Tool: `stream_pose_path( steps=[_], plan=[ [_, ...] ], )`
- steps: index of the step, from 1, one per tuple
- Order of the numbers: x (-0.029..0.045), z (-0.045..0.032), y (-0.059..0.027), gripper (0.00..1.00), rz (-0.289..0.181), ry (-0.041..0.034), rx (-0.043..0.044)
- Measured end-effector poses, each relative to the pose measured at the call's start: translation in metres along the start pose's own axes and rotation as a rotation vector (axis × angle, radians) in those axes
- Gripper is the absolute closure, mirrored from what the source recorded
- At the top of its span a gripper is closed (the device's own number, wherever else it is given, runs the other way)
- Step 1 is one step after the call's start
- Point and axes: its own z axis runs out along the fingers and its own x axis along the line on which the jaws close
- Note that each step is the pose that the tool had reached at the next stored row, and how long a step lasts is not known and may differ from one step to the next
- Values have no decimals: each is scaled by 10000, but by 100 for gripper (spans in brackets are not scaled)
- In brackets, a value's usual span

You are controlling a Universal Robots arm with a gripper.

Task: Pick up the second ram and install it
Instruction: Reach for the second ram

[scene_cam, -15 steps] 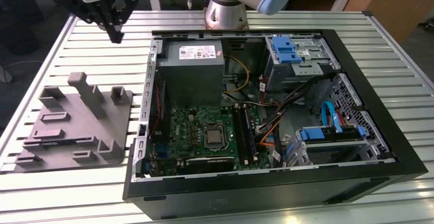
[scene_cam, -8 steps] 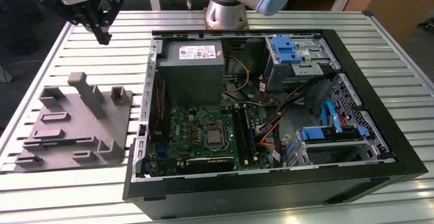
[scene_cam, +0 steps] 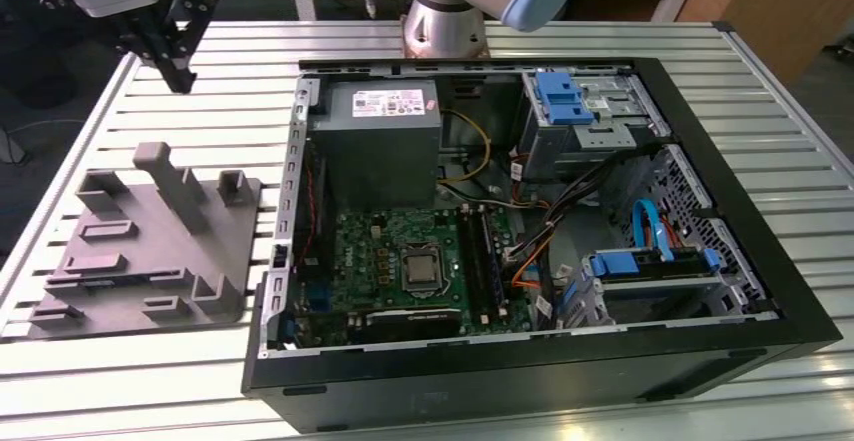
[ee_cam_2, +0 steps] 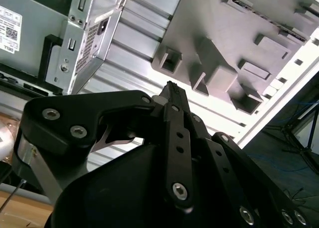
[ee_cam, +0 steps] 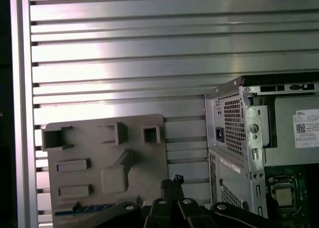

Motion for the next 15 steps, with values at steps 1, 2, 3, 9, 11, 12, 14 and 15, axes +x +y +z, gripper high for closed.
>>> stream_pose_path(
  steps=[1,2,3,9,11,12,14,15],
  plan=[
    [27,2,-5,90,0,0,0],
    [55,5,-10,90,0,0,0],
    [84,7,-15,90,-1,0,0],
    [244,26,-37,90,1,0,0],
    [294,32,-42,90,0,0,1],
    [318,34,-45,90,0,1,1],
    [376,41,-50,90,0,0,0],
    [409,44,-53,90,1,0,0]
  ],
)
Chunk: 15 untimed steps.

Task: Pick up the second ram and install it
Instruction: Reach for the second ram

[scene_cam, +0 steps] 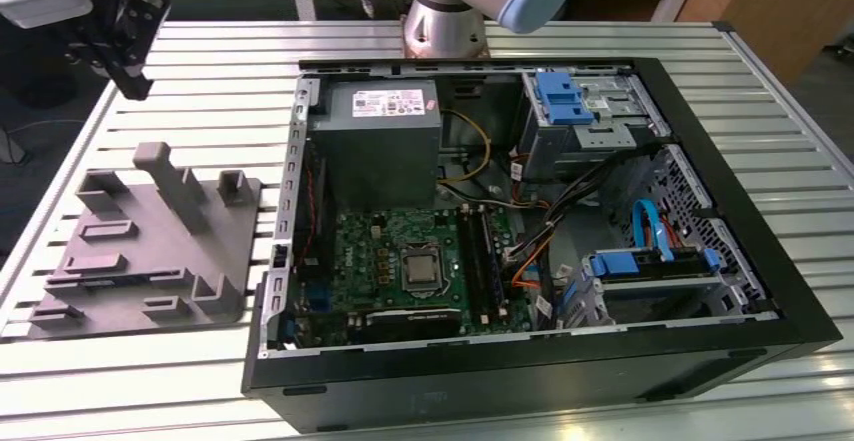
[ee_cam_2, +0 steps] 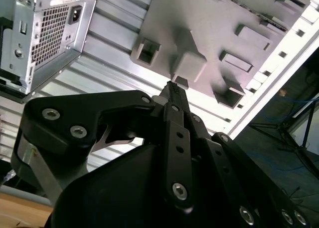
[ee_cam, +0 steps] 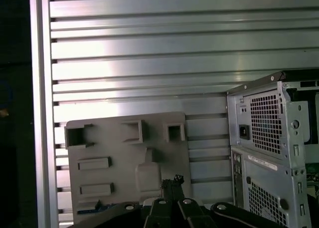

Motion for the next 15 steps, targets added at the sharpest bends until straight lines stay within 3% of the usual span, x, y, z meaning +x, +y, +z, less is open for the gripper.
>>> stream_pose_path(
  steps=[7,15],
  plan=[
    [200,32,-20,90,0,0,0],
    [316,161,-49,90,8,40,15]
  ],
)
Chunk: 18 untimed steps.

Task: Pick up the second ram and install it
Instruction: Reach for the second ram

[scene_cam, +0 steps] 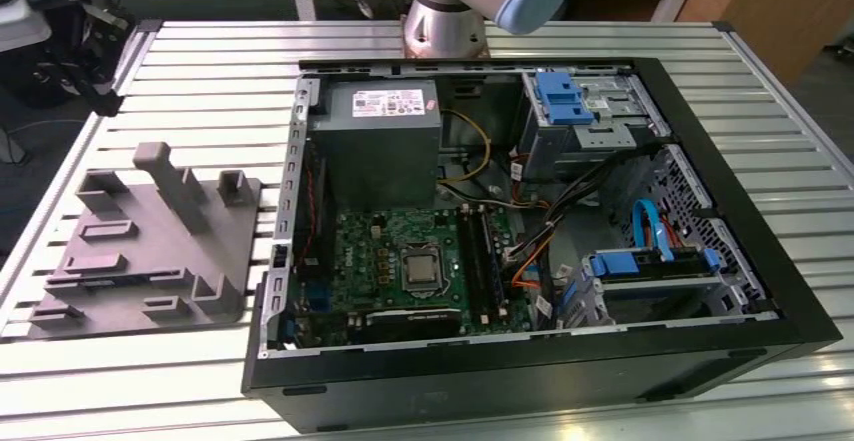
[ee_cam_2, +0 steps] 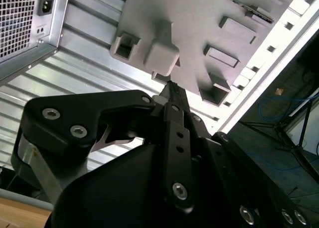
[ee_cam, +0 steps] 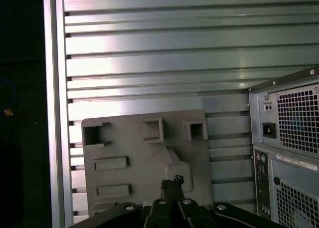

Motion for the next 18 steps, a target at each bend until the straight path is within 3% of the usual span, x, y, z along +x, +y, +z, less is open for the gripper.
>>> stream_pose_path(
  steps=[7,18],
  plan=[
    [171,121,-43,90,9,68,29],
    [277,304,-388,90,8,88,30]
  ],
)
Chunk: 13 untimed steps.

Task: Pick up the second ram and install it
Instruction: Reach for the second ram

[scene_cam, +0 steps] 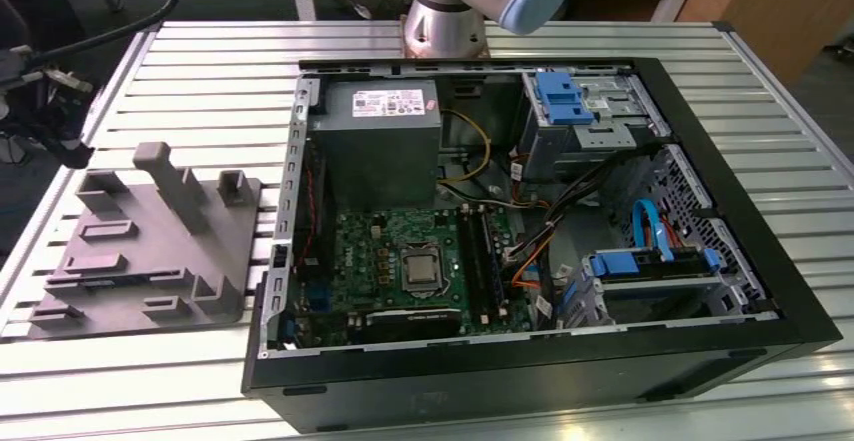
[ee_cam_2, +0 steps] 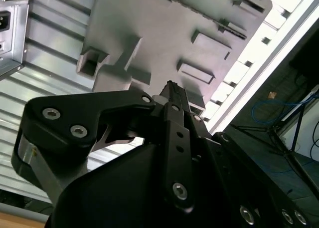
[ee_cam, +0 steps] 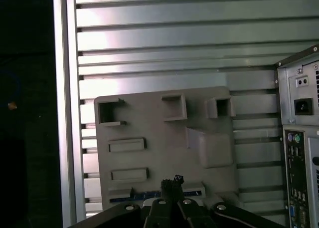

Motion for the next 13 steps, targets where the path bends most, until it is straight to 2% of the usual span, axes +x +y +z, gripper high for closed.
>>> stream_pose_path(
  steps=[4,10,13],
  plan=[
    [27,67,-126,90,1,2,2],
    [9,166,-389,90,1,14,2],
    [4,220,-431,90,0,12,0]
  ],
)
